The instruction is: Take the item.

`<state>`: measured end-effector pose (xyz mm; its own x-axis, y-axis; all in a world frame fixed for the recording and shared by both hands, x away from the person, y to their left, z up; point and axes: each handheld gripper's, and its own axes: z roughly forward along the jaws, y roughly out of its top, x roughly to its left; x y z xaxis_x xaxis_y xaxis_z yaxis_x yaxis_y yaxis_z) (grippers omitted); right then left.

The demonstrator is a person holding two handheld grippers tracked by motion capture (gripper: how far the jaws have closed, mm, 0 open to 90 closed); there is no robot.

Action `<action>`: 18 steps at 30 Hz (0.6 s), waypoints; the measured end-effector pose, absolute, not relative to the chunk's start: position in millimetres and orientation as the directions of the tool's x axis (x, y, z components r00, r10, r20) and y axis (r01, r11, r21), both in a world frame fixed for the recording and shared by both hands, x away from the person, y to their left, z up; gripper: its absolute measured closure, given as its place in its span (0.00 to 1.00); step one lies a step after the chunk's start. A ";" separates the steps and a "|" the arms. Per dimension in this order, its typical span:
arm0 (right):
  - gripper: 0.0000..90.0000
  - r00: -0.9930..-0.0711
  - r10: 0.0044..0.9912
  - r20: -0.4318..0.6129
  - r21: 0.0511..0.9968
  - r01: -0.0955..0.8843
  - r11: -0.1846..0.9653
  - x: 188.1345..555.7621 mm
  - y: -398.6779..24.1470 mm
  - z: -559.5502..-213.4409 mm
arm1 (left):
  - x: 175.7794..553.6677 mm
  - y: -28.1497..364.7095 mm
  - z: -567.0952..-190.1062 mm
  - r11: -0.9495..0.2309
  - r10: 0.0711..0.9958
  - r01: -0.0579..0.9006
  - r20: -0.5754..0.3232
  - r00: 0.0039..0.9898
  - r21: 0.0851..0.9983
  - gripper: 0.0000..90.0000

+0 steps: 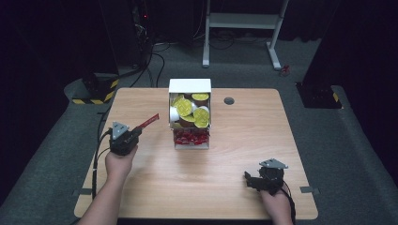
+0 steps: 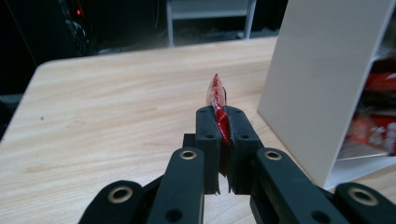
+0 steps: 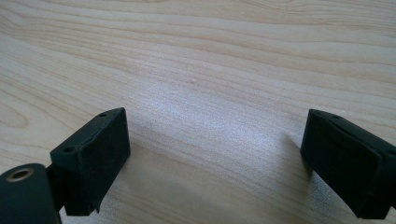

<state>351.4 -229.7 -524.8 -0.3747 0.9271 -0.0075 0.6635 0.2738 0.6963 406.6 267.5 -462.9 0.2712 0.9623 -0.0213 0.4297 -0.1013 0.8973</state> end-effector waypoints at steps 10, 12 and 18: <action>0.09 -0.374 0.927 -0.006 0.696 0.665 0.272 351.3 -229.6 -524.7 | 421.8 261.8 -481.0 -0.118 0.965 0.480 -0.012 0.260 0.870 0.95; 0.09 -0.375 0.927 -0.008 0.696 0.663 0.274 351.4 -229.7 -524.8 | 423.6 260.5 -483.7 -0.115 0.966 0.488 -0.016 0.258 0.865 0.94; 0.09 -0.372 0.928 -0.004 0.696 0.666 0.270 351.2 -229.5 -524.7 | 428.9 257.7 -491.6 -0.138 0.968 0.518 0.003 0.253 0.844 0.94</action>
